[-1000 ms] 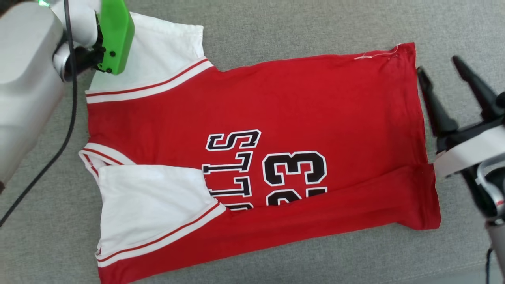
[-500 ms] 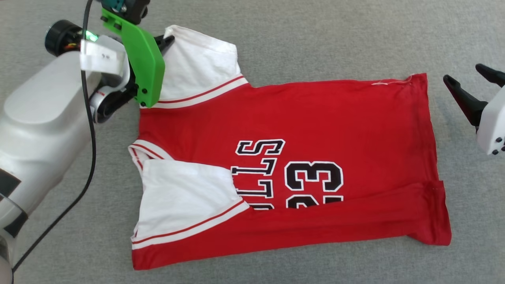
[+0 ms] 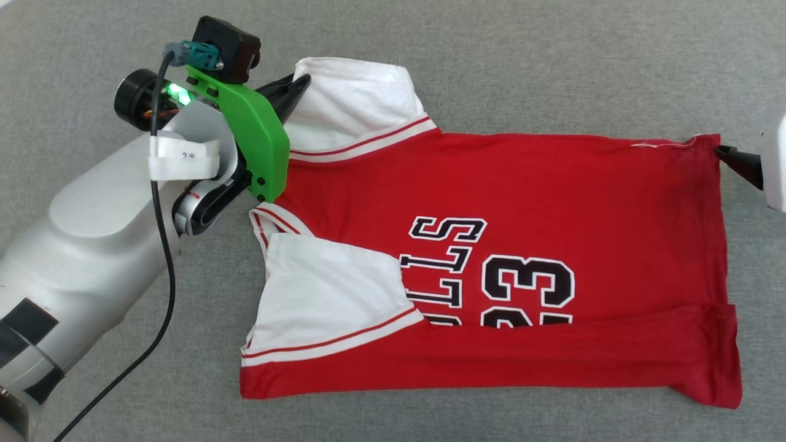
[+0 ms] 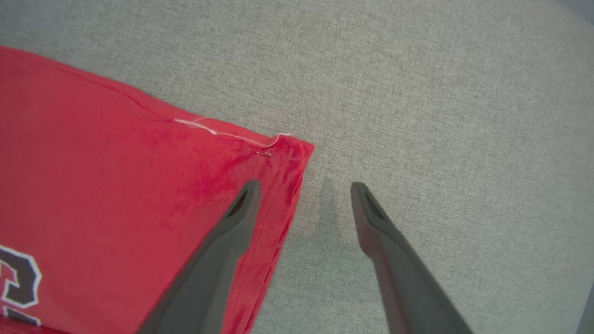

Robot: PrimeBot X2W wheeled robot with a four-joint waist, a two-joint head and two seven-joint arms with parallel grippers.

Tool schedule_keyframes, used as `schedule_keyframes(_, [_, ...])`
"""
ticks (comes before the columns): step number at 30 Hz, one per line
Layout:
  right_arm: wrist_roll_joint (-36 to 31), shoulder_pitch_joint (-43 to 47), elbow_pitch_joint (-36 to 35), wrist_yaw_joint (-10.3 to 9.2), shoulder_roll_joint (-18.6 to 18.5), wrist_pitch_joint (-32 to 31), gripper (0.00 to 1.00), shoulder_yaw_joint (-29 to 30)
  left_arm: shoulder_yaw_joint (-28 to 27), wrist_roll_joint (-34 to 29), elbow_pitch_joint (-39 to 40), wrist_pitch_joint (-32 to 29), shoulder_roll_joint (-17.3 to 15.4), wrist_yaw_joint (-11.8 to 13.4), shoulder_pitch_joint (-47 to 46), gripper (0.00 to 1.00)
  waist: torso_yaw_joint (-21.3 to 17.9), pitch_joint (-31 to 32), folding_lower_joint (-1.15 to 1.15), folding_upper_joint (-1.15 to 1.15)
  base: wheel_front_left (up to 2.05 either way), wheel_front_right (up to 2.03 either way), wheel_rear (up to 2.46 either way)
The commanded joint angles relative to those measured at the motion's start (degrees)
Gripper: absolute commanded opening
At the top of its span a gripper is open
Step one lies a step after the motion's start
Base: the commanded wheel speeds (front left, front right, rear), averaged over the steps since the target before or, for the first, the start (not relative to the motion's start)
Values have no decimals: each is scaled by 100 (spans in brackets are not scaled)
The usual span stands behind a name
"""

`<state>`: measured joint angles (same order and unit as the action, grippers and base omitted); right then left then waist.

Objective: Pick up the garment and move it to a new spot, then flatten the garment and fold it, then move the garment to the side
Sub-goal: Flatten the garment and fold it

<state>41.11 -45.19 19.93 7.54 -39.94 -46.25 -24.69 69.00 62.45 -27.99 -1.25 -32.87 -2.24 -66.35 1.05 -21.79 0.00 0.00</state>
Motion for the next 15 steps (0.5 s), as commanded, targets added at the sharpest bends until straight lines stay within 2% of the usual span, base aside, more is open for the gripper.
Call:
schedule_keyframes(1, [-26, -157, 157, -5, 53, -8, 100, -57, -13, -58, 78, 46, -30, 72, 75, 0, 95, -124, 0, 0, 0, 0, 0])
schedule_keyframes(7, [-81, -430, 814, -5, 291, 229, 100, -253, -55, -123, 363, 92, -62, 192, -27, 0, 193, -365, 0, 0, 0, 0, 0])
schedule_keyframes(14, [109, -314, 1438, -5, 499, 435, 100, -619, -121, -116, 462, 176, -99, 279, -50, 0, 197, -474, 0, 0, 0, 0, 0])
schedule_keyframes(15, [120, -326, 1446, -5, 502, 547, 89, -652, -122, -111, 456, 185, -111, 281, -35, 0, 184, -465, 0, 0, 0, 0, 0])
